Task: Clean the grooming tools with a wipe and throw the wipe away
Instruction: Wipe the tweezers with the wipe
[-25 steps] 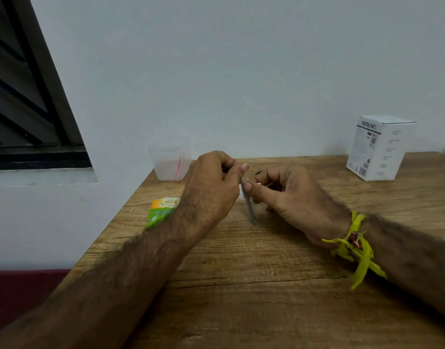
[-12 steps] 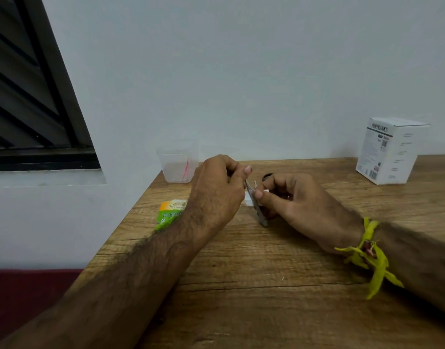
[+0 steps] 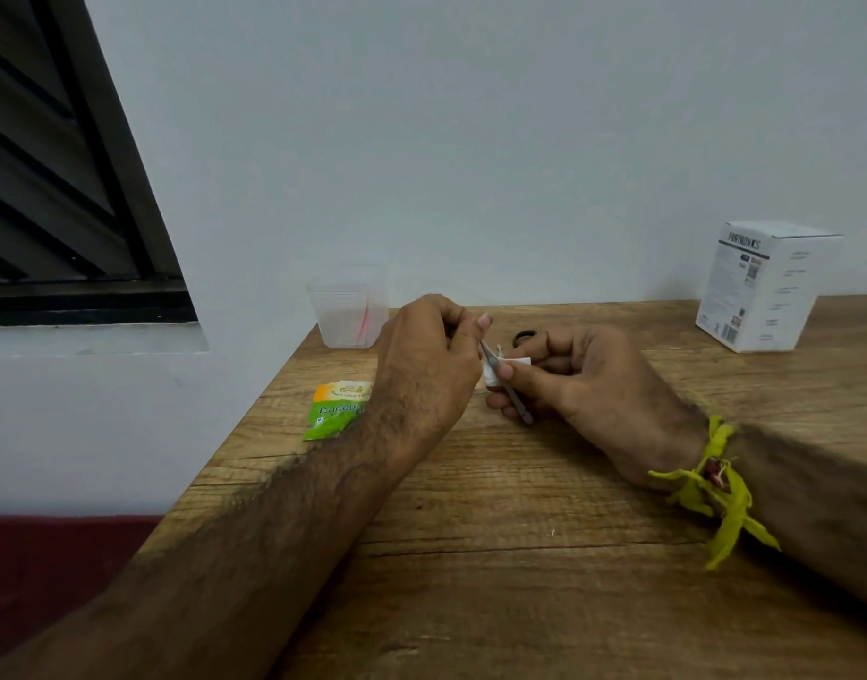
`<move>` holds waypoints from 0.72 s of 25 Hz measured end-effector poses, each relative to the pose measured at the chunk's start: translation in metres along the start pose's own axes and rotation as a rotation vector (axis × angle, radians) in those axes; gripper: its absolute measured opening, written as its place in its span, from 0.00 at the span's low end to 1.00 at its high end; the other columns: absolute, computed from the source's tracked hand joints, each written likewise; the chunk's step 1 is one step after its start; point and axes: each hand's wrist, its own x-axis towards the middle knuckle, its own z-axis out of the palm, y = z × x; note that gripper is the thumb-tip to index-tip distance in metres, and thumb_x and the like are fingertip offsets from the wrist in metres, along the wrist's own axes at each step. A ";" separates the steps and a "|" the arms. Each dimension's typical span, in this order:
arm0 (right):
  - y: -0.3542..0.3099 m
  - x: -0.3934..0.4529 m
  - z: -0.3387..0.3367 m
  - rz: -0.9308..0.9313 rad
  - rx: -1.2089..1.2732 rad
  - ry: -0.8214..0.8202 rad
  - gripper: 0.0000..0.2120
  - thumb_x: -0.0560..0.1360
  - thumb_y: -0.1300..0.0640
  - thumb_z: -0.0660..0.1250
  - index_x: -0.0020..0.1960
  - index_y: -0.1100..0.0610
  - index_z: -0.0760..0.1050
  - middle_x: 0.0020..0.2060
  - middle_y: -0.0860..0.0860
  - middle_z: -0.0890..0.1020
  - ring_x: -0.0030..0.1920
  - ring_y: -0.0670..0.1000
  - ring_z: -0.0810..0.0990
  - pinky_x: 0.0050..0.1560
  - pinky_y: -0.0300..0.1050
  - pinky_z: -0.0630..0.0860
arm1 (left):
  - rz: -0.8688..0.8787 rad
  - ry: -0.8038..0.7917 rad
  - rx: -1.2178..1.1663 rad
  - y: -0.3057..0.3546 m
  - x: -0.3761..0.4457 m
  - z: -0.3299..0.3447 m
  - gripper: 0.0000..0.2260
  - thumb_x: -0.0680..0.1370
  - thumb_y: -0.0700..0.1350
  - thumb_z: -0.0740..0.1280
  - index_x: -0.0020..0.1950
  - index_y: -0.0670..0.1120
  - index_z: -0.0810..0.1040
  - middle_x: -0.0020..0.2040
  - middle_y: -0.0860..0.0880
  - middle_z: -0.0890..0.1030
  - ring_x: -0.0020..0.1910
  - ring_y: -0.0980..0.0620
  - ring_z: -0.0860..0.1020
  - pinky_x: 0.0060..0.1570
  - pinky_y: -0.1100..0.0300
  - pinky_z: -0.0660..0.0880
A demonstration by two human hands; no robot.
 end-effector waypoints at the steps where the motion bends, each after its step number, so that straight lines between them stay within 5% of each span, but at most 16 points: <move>1: 0.000 -0.001 0.001 0.002 0.007 0.001 0.05 0.74 0.63 0.73 0.48 0.64 0.81 0.39 0.61 0.86 0.42 0.58 0.87 0.42 0.48 0.85 | -0.001 0.004 -0.004 0.000 0.000 0.001 0.09 0.81 0.49 0.68 0.46 0.44 0.81 0.40 0.49 0.84 0.37 0.50 0.83 0.44 0.50 0.82; 9: -0.007 -0.003 0.000 -0.046 -0.148 -0.022 0.08 0.77 0.63 0.69 0.54 0.61 0.74 0.39 0.58 0.87 0.43 0.55 0.88 0.44 0.50 0.84 | -0.001 0.010 -0.005 0.000 -0.002 0.004 0.09 0.81 0.49 0.67 0.46 0.45 0.80 0.39 0.49 0.84 0.38 0.51 0.83 0.38 0.57 0.80; 14: -0.015 0.000 -0.004 -0.004 -0.278 -0.111 0.04 0.77 0.64 0.68 0.50 0.64 0.77 0.38 0.59 0.86 0.41 0.50 0.87 0.39 0.37 0.81 | -0.011 0.045 -0.042 -0.002 0.005 -0.003 0.09 0.81 0.49 0.68 0.47 0.45 0.80 0.39 0.50 0.84 0.37 0.52 0.83 0.42 0.54 0.82; 18: -0.013 -0.003 -0.001 -0.008 -0.210 -0.057 0.05 0.77 0.66 0.69 0.50 0.68 0.77 0.39 0.64 0.85 0.41 0.56 0.87 0.39 0.40 0.83 | -0.002 0.004 -0.011 -0.002 0.000 -0.001 0.08 0.81 0.50 0.67 0.47 0.46 0.80 0.40 0.51 0.84 0.37 0.53 0.83 0.40 0.57 0.81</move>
